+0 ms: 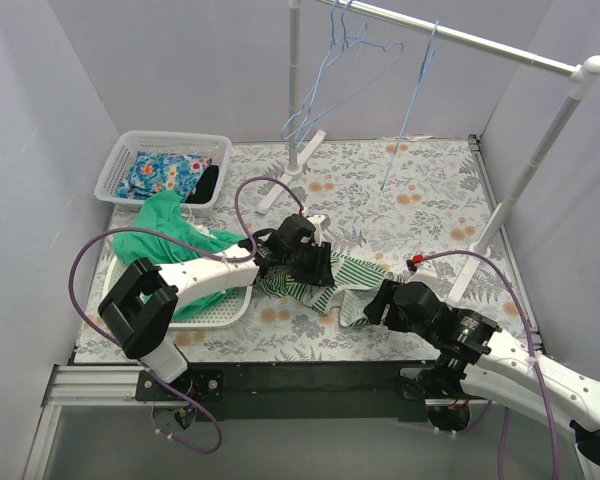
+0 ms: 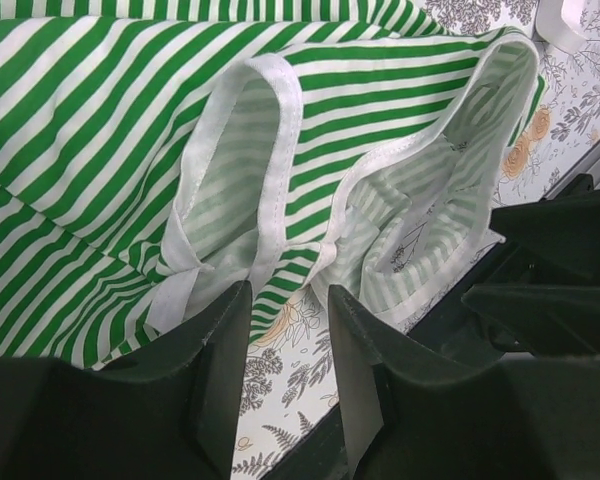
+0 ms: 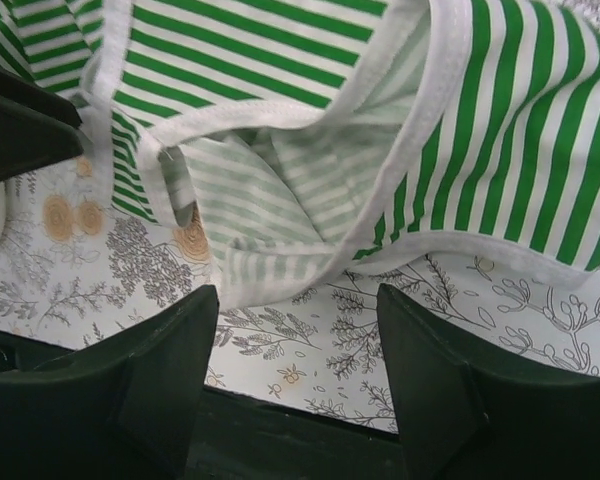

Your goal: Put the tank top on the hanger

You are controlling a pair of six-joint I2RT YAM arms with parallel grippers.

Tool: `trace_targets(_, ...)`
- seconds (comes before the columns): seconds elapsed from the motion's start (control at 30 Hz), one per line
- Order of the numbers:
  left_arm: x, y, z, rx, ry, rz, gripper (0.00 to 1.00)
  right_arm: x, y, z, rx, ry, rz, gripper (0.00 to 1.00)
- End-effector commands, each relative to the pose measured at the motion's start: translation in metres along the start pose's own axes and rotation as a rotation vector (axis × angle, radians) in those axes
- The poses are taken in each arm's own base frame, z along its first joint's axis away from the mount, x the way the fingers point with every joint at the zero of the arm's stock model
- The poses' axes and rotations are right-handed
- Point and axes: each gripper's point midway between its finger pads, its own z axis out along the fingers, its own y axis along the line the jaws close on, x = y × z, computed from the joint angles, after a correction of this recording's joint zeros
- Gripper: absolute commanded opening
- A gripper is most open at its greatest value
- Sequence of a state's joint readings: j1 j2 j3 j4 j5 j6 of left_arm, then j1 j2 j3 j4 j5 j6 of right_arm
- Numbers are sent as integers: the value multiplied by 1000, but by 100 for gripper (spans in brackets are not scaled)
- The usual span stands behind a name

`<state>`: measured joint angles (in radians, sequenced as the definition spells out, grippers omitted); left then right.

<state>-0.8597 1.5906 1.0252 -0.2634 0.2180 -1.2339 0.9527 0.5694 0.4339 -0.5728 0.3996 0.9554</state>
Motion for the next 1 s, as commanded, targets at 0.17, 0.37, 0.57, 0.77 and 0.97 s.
trace_targets(0.17,-7,-7,6,1,-15,36,34,5,13,18,-36,0,111,74)
trace_targets(0.37,5,-5,15,-25,3,42,33,7,8,34,-14,-13,139,74)
trace_targets(0.57,11,-6,8,-38,-7,59,31,5,-8,39,29,-47,135,52)
trace_targets(0.77,16,20,8,-157,-18,79,31,1,-18,30,62,-60,114,13)
trace_targets(0.97,23,7,7,-90,7,88,34,-8,-23,18,90,-80,89,1)
